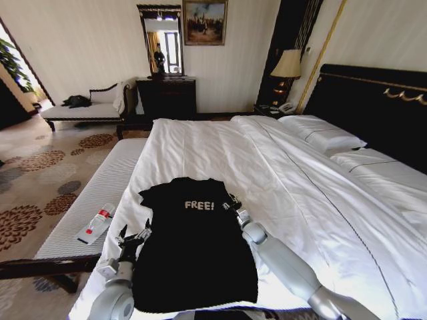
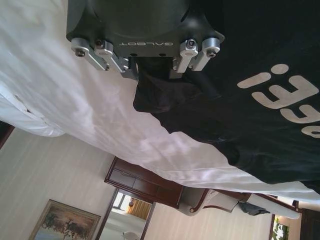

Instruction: Fold the clothes on the bed.

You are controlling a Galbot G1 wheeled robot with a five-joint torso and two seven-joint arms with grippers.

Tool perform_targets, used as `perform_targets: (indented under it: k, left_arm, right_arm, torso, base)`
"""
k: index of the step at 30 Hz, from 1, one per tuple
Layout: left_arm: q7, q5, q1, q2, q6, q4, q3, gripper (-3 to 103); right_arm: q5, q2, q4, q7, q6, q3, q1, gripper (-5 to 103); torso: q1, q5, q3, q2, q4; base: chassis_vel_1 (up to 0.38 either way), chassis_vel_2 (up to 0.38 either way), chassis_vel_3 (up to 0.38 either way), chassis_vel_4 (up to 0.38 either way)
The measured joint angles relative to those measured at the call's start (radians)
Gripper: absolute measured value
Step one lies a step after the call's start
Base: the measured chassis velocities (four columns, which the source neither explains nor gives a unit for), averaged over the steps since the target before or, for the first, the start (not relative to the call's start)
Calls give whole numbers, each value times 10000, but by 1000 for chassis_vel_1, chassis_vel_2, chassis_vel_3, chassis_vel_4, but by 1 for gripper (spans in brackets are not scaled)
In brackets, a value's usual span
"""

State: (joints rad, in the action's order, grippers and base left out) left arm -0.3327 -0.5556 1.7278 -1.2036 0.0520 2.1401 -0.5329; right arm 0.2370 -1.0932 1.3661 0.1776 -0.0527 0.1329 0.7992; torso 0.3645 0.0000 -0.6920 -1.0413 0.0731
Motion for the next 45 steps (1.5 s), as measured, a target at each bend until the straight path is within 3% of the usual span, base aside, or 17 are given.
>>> perform_targets:
  k: [2,6,10,29,40,45]
  left_arm:
    - [5,-4,0,-7,3,-3,-3,100]
    - [11,-25,-44,-11,5,-15,-1,100]
    - [12,-30,-53,-12,5,-19,14,100]
    - [45,-36,-13,-58,35,-47,27,100]
    - [50,-23,-3,-65,40,-56,54,100]
    - [49,10,-17,-76,42,-75,73,100]
  right_arm:
    - [-2,14,-8,0,-3,10,-13,34]
    - [-27,29,-32,2,-8,29,-18,13]
    - [-61,31,-31,10,-8,29,14,3]
    - [-147,-83,448,311,60,-279,378,1]
    - [-741,21,1216,402,276,-437,1339,1]
    - [-905,-307,1039,553,531,-354,1338,-2]
  torso:
    - [0,0,0,-1,0]
    - [0,0,0,0,0]
    - [0,0,0,0,0]
    - [0,0,0,0,0]
    - [0,-1,1,-1,1]
    - [-1,-1,1,0,1]
  base:
    - [0,0,0,0]
    - [0,0,0,0]
    - [0,0,0,0]
    - [0,0,0,0]
    - [0,0,0,0]
    - [0,0,0,0]
